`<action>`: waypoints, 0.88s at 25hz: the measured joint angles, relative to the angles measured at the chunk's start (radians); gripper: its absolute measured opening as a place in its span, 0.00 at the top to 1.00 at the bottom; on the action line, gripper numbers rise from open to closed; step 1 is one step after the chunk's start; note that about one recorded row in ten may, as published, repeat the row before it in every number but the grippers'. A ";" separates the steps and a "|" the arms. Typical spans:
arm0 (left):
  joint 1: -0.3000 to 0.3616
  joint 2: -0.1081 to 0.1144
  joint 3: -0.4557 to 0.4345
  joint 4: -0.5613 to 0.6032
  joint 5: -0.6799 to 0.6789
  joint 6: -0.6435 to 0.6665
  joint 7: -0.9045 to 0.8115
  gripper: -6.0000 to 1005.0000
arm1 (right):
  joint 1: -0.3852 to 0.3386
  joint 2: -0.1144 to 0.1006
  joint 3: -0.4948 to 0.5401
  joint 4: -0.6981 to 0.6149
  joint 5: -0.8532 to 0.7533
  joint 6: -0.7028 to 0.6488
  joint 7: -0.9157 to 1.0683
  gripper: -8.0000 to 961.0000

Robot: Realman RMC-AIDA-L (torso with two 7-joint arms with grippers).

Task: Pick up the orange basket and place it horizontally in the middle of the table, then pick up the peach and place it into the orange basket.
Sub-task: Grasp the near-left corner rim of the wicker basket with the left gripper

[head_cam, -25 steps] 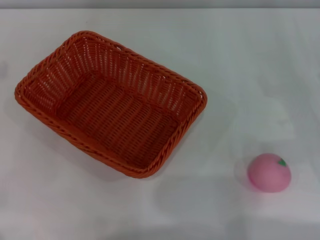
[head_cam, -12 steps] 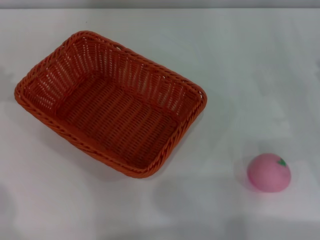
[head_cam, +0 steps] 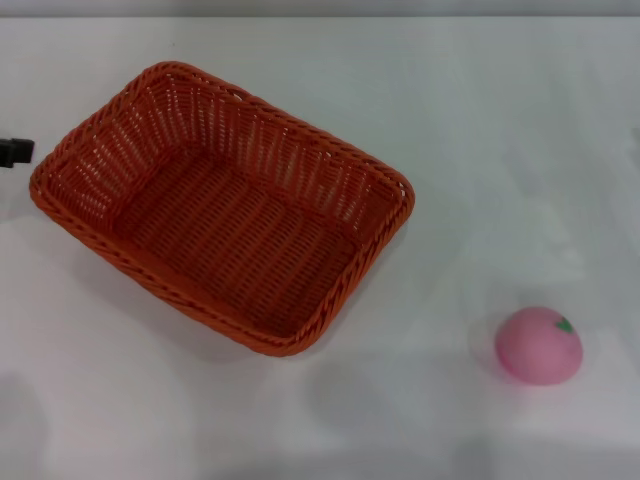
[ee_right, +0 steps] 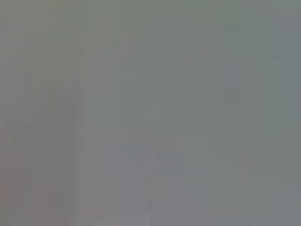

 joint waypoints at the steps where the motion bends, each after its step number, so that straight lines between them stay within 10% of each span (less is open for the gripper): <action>1: -0.001 -0.003 0.005 0.012 -0.001 0.015 0.012 0.14 | 0.000 0.000 -0.003 0.001 0.000 0.001 0.000 0.11; 22: -0.051 -0.031 0.014 0.212 -0.023 0.189 0.142 0.14 | 0.000 0.000 -0.010 0.012 -0.001 0.002 0.000 0.12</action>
